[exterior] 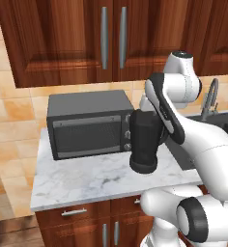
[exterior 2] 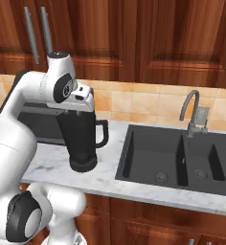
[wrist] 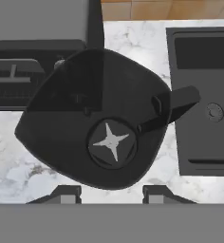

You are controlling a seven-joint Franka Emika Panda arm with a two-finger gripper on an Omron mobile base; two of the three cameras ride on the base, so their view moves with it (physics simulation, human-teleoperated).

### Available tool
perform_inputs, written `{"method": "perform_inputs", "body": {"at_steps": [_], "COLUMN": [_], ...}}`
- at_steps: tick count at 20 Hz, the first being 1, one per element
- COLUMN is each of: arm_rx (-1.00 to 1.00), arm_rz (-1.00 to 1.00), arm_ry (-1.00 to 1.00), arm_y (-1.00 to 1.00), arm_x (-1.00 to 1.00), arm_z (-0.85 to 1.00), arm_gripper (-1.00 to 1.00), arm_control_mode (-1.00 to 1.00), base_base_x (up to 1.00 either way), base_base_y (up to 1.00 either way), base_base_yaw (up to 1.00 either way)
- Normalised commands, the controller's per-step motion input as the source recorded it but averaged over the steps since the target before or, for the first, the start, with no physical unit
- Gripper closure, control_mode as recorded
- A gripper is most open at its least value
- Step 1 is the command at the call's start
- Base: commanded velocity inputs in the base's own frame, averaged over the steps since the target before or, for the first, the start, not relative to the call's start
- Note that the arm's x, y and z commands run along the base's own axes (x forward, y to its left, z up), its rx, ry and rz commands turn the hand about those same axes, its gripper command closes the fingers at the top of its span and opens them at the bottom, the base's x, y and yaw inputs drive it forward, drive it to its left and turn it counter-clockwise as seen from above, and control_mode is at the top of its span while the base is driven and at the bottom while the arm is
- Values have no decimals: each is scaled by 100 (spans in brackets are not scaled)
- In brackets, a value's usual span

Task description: Turn on the sink faucet and place the jug under the water for a few seconds to fill it up.

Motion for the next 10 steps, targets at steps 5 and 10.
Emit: {"method": "perform_inputs", "body": {"at_steps": [5,10], "arm_rx": [0,0], "arm_rz": [-2,0], "arm_ry": [0,0], "arm_y": [0,0], "arm_x": [0,0], "arm_z": [-5,0], "arm_gripper": [-100,-100], "arm_control_mode": [100,100], "base_base_x": [-14,-41], "base_base_y": [-21,-92], "base_base_yaw": [-9,-10]}}
